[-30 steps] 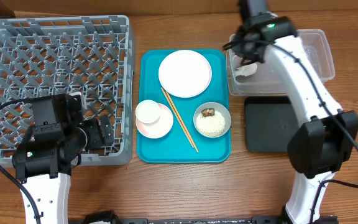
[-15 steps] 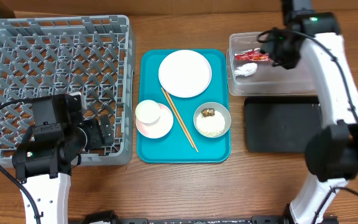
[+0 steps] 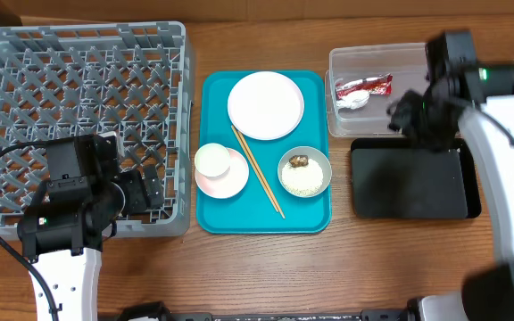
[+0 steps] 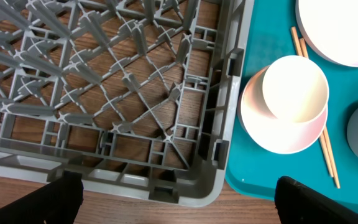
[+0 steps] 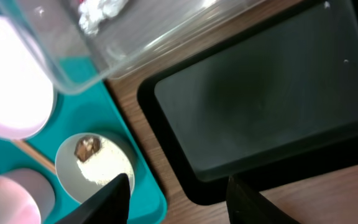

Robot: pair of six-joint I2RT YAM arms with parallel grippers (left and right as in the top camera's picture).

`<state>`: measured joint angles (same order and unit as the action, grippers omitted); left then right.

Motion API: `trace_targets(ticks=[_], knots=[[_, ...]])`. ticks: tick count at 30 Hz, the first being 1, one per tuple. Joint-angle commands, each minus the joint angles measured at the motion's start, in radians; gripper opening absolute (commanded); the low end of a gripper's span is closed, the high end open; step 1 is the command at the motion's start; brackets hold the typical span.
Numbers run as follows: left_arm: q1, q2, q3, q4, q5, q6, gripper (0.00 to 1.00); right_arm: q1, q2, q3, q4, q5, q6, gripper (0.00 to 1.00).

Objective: Sort waste into correct bins and load items into the dishwasher
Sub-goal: 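Grasp the small bowl of rice with the right gripper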

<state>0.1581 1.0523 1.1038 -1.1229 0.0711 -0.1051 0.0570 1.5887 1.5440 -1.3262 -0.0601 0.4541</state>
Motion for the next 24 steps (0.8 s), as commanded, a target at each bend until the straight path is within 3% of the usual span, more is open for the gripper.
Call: trace_targets(ticks=[1, 8, 14, 21, 24], knots=[[0.005, 0.006, 0.023, 0.000, 0.000, -0.007, 1.00, 0.036, -0.150, -0.141, 0.074, -0.114, -0.119, 0.54], [0.005, 0.006, 0.023, 0.001, 0.000, -0.008, 1.00, 0.239, -0.171, -0.272, 0.240, -0.186, -0.152, 0.59], [0.005, 0.006, 0.023, 0.000, 0.000, -0.007, 1.00, 0.476, -0.077, -0.280, 0.411, -0.083, -0.136, 0.63], [0.005, 0.006, 0.023, 0.000, 0.000, -0.007, 1.00, 0.629, 0.100, -0.280, 0.537, 0.073, -0.063, 0.62], [0.005, 0.006, 0.023, 0.000, 0.000, -0.007, 1.00, 0.649, 0.173, -0.280, 0.563, 0.093, -0.014, 0.56]])
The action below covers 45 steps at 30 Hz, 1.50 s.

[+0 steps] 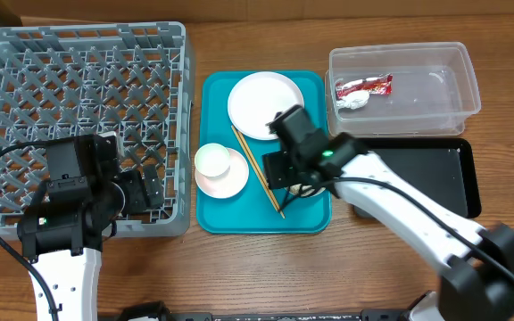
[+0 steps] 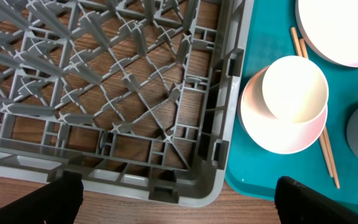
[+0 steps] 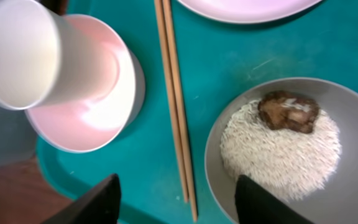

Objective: Sort waste into correct bins and load items into the dishwasher
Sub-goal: 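Grasp the small bowl of rice with the right gripper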

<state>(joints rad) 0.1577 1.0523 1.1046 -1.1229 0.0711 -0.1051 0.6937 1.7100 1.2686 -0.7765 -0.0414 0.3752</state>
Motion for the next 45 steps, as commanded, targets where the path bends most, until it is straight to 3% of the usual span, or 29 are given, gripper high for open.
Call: trace_targets(ticks=[1, 5, 12, 20, 24, 38, 45], knots=[[0.006, 0.006, 0.022, 0.000, 0.000, -0.008, 1.00, 0.013, 0.073, -0.005, 0.020, 0.077, 0.085, 0.56], [0.006, 0.006, 0.022, 0.000, 0.000, -0.008, 1.00, 0.013, 0.144, -0.005, 0.053, 0.074, 0.124, 0.50], [0.006, 0.006, 0.022, 0.000, 0.000, -0.008, 1.00, 0.013, 0.183, -0.005, 0.072, 0.076, 0.128, 0.31], [0.006, 0.006, 0.022, -0.003, 0.000, -0.007, 1.00, 0.013, 0.221, -0.005, 0.060, 0.092, 0.175, 0.20], [0.006, 0.006, 0.022, -0.002, 0.000, -0.007, 1.00, 0.013, 0.230, -0.004, 0.045, 0.085, 0.180, 0.05], [0.006, 0.006, 0.022, -0.003, 0.000, -0.007, 1.00, 0.006, 0.071, 0.087, -0.084, 0.092, 0.182, 0.04], [0.006, 0.006, 0.022, -0.002, 0.000, -0.007, 1.00, -0.090, -0.068, 0.087, -0.158, -0.014, 0.232, 0.04]])
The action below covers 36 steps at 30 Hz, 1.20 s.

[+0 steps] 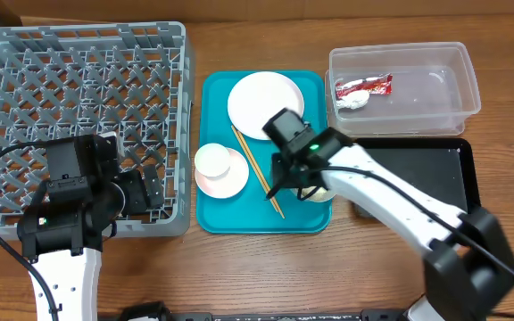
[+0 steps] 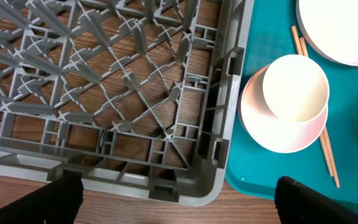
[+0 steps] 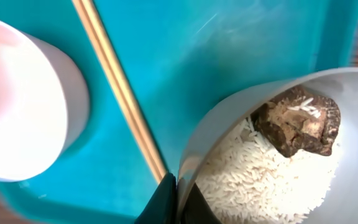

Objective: Sort waste into correct bins and load items into the dishwasher
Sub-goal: 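Grasp the small bowl of rice with the right gripper, then tip the bowl over the black tray to dump the rice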

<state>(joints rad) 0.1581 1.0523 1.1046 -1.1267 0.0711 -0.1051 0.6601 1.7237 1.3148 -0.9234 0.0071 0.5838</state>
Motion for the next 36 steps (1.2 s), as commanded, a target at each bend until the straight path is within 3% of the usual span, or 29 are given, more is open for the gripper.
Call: trace_targets(ticks=[1, 5, 20, 27, 36], knots=[[0.005, 0.006, 0.022, 0.002, 0.000, -0.007, 1.00, -0.079, -0.094, 0.040, -0.025, -0.085, 0.023, 0.04], [0.005, 0.006, 0.022, 0.002, 0.000, -0.007, 1.00, -0.196, -0.117, 0.040, -0.079, -0.189, 0.006, 0.04], [0.005, 0.006, 0.022, 0.005, 0.000, -0.007, 1.00, -0.663, -0.115, -0.111, -0.064, -0.750, -0.309, 0.04], [0.005, 0.006, 0.022, 0.005, 0.000, -0.007, 1.00, -0.830, -0.109, -0.264, 0.084, -1.054, -0.311, 0.04], [0.005, 0.006, 0.022, 0.004, 0.000, -0.008, 1.00, -0.997, -0.091, -0.433, 0.296, -1.358, -0.187, 0.04]])
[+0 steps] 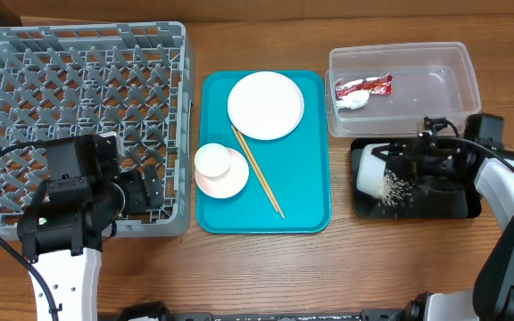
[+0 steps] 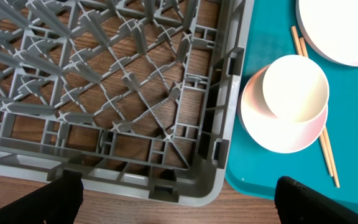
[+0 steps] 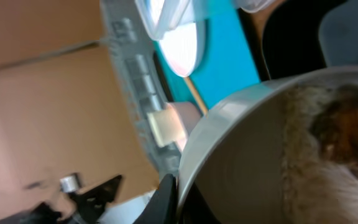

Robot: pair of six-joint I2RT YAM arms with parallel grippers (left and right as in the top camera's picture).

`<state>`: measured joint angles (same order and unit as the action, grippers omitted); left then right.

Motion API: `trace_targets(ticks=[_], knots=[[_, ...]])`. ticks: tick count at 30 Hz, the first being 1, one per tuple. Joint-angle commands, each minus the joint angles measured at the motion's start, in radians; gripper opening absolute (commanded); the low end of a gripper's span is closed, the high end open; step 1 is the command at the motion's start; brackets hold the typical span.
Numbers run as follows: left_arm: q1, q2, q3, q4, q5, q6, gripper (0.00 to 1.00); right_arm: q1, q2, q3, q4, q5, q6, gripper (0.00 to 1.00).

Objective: Sort waste into correct bins and load items into the dishwasher
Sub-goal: 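Tip the bowl over the black tray to dump the rice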

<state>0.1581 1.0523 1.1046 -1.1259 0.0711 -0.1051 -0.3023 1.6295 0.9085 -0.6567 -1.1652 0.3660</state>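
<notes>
My right gripper (image 1: 389,160) is shut on the rim of the grey bowl (image 1: 369,169), which is tipped on its side over the black bin (image 1: 449,201). Rice (image 1: 393,193) lies spilled in the bin below it. In the right wrist view the bowl (image 3: 253,143) still holds rice and a brown lump (image 3: 347,124), with my right gripper (image 3: 176,191) pinching its rim. The teal tray (image 1: 306,209) carries a white plate (image 1: 265,105), a white cup (image 1: 211,160) on a pink saucer (image 1: 226,182), and chopsticks (image 1: 257,171). My left gripper (image 2: 179,190) stands open over the front right corner of the grey dish rack (image 2: 123,93).
A clear bin (image 1: 435,85) at the back right holds a red wrapper (image 1: 364,86) and crumpled paper (image 1: 353,102). The dish rack (image 1: 78,80) fills the left side, close against the tray. Bare wooden table (image 1: 266,267) runs along the front.
The right gripper, shut on the bowl's rim on the tray before, now holds the bowl tipped over the black bin, with rice spilled in the bin. The left arm has not moved.
My right gripper was open near the clear and black bins. Then it stood open over the rice bowl on the tray, then shut on the bowl's rim. Now the bowl is off the tray and tipped over the black bin. The left gripper stayed open at the rack.
</notes>
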Motion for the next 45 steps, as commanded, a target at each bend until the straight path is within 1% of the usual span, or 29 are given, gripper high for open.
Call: trace_targets(ticks=[1, 8, 11, 16, 21, 25, 30, 35, 39, 43, 45], knots=[[0.005, 0.006, 0.022, 0.003, 0.000, -0.007, 1.00, -0.045, 0.003, -0.030, 0.033, -0.202, 0.031, 0.04], [0.005, 0.006, 0.022, 0.000, 0.000, -0.008, 1.00, -0.115, 0.003, -0.031, 0.048, -0.403, 0.031, 0.04], [0.005, 0.006, 0.022, 0.001, 0.000, -0.008, 1.00, -0.133, 0.003, -0.031, 0.037, -0.404, 0.113, 0.04], [0.005, 0.006, 0.022, 0.000, 0.000, -0.007, 1.00, -0.155, 0.003, -0.031, 0.078, -0.404, 0.269, 0.04], [0.005, 0.006, 0.022, 0.000, 0.004, -0.008, 1.00, -0.177, 0.003, -0.030, 0.204, -0.404, 0.507, 0.04], [0.005, 0.006, 0.022, -0.003, 0.007, -0.008, 1.00, -0.177, 0.003, -0.030, 0.304, -0.404, 0.598, 0.04], [0.005, 0.006, 0.022, -0.002, 0.007, -0.007, 1.00, -0.162, 0.003, -0.030, 0.367, -0.405, 0.587, 0.04], [0.005, 0.006, 0.022, 0.000, 0.007, -0.007, 1.00, -0.125, 0.000, -0.031, 0.409, -0.396, 0.446, 0.04], [0.005, 0.006, 0.022, 0.001, 0.007, -0.007, 1.00, -0.042, -0.021, -0.030, 0.410, -0.390, 0.418, 0.04], [0.005, 0.006, 0.022, -0.001, 0.007, -0.007, 1.00, 0.045, -0.058, -0.030, 0.409, -0.323, 0.422, 0.04], [0.005, 0.006, 0.022, 0.000, 0.007, -0.007, 1.00, 0.096, -0.083, -0.030, 0.410, -0.261, 0.421, 0.04]])
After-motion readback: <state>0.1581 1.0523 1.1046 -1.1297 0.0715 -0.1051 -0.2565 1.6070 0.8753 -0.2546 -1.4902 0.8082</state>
